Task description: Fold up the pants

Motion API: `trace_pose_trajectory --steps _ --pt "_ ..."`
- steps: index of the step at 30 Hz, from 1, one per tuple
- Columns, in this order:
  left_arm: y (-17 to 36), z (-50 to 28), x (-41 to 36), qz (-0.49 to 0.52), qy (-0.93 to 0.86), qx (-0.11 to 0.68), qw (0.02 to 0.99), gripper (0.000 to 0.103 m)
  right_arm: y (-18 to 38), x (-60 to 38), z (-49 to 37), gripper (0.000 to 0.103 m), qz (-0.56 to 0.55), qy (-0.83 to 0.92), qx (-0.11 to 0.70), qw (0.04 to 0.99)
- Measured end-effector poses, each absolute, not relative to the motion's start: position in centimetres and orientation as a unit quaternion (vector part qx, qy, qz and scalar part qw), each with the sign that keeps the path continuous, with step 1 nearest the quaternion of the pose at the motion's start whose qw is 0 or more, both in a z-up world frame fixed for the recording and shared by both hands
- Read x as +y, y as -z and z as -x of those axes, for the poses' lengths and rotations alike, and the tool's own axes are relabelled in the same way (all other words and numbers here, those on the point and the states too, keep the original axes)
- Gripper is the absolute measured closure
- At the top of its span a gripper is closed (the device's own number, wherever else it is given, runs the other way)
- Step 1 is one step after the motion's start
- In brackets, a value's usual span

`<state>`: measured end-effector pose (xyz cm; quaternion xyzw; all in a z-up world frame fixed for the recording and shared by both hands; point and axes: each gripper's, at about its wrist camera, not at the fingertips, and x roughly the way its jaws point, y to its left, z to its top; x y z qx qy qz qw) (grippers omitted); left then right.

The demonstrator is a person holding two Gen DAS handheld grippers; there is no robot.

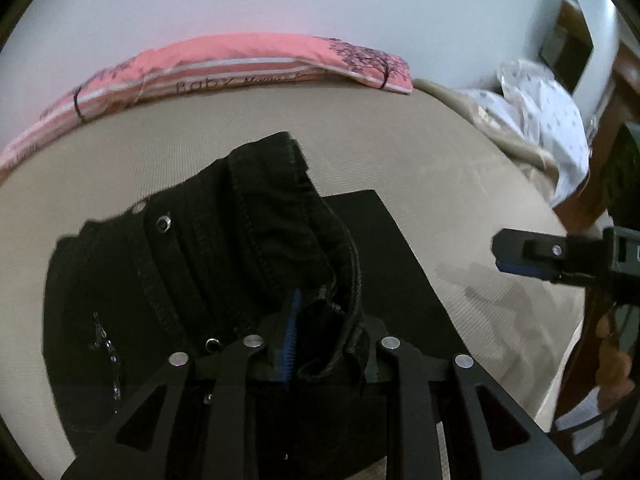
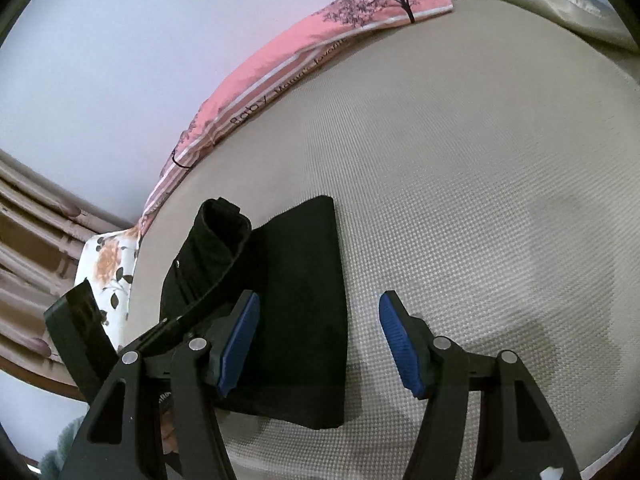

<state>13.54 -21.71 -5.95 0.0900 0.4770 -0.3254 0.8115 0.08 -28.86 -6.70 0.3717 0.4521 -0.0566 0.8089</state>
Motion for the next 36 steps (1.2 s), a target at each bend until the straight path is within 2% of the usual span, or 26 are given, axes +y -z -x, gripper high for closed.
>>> trace_pose_trajectory --steps 1,3,5,11,15,21,26,29,31,33,34,36 --pt "5.8 -13.4 -21.7 -0.098 0.326 0.475 0.812 0.073 6.8 -28.8 -0.2 0.043 -0.372 0.052 0.454 0.808" --pt "5.4 -13.1 -21.5 -0.096 0.344 0.48 0.802 0.053 6.7 -28.6 -0.3 0.043 -0.369 0.048 0.454 0.81" --pt "4.5 -12.5 -21.1 -0.085 0.355 0.482 0.797 0.041 6.5 -28.5 -0.4 0.043 -0.362 0.046 0.455 0.812" --pt "1.0 -10.9 -18.6 -0.105 0.363 0.429 0.821 0.033 6.4 -28.0 -1.2 0.042 -0.353 0.028 0.46 0.814" --pt "0.7 -12.8 -14.3 -0.087 0.296 0.441 0.843 0.032 6.5 -26.7 -3.1 0.042 -0.349 -0.024 0.462 0.815" --pt "2.3 -15.5 -7.8 -0.046 0.199 0.472 0.858 0.032 7.6 -24.2 -7.0 0.059 -0.328 -0.089 0.483 0.807" --pt "4.1 -16.5 -4.3 -0.013 0.161 0.498 0.852 0.032 9.0 -23.1 -9.6 0.061 -0.309 -0.083 0.502 0.804" --pt "4.6 -16.3 -3.6 -0.008 0.16 0.503 0.849 0.032 10.1 -22.6 -10.1 0.065 -0.309 -0.083 0.515 0.795" --pt "4.8 -16.3 -3.8 -0.015 0.158 0.503 0.85 0.032 10.5 -22.2 -10.0 0.078 -0.309 -0.091 0.522 0.79" --pt "4.8 -16.2 -4.1 -0.015 0.162 0.501 0.85 0.032 10.3 -21.6 -9.6 0.081 -0.296 -0.092 0.521 0.795" --pt "4.8 -16.2 -4.1 -0.014 0.164 0.5 0.85 0.032 9.9 -21.2 -9.2 0.093 -0.283 -0.093 0.516 0.804" --pt "4.8 -16.3 -4.3 -0.016 0.163 0.5 0.85 0.032 8.9 -21.0 -8.7 0.095 -0.277 -0.091 0.502 0.814"
